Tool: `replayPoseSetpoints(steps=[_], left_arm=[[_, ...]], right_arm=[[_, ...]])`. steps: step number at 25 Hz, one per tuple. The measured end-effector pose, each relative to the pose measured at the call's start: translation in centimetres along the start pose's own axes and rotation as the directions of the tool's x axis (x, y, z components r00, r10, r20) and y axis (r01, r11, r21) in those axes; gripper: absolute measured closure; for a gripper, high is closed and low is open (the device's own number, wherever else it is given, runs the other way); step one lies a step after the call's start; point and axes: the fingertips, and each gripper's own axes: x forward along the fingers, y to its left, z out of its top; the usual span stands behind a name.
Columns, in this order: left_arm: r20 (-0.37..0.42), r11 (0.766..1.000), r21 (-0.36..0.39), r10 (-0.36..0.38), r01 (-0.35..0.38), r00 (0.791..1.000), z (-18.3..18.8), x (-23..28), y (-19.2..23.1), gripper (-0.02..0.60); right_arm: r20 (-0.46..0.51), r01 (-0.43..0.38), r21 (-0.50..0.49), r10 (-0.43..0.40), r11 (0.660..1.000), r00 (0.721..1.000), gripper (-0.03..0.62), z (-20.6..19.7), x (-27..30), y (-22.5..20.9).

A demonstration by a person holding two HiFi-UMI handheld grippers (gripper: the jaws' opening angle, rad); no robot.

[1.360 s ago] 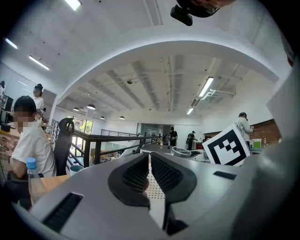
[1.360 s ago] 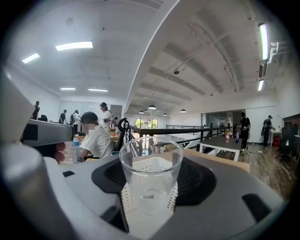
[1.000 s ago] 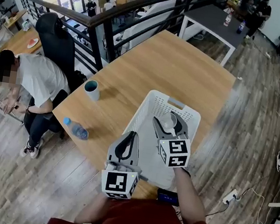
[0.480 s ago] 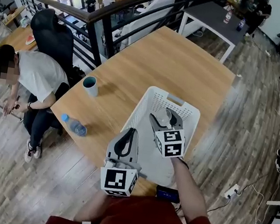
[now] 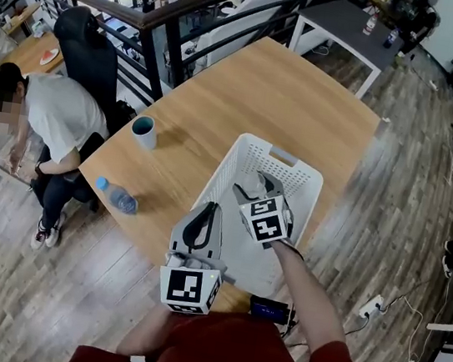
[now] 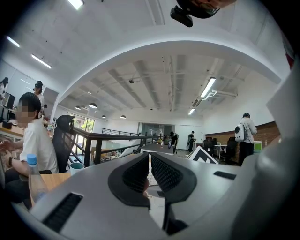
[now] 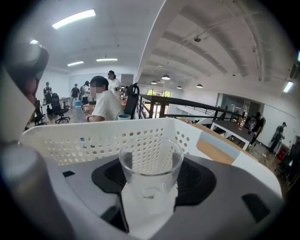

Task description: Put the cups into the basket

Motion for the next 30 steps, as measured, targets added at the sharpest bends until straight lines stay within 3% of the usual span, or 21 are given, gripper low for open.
replayPoseSetpoints(steps=[4,17,23,30], left_arm=[[0.001,1.0,-0.002,-0.005,0.005,1.0,0.0,0.1,-0.3,0.56],[-0.005,1.0,-0.003,-0.003,0.003,1.0,0.0,0.1,0.0,0.56],[0.001,1.0,0.001,-0.011,0.011,1.0,0.3,0.3,-0.5,0.56],[-0.009,1.0,-0.011,-0.003,0.003,1.0,-0.1,0.6,-0.2,0.56]], right_arm=[[-0.055,-0.021,-0.069,0.017,0.997,0.998,0.312,-0.8,1.2,0.9],[-0.17,-0.029,0.057,0.039,0.998,0.985,0.312,-3.1,3.9,0.0],[-0.215,0.002,0.013,0.001,1.0,0.977,0.312,-4.1,5.1,-0.8],[-0.234,0.018,0.067,-0.002,0.998,0.972,0.312,-5.3,6.3,-1.2]])
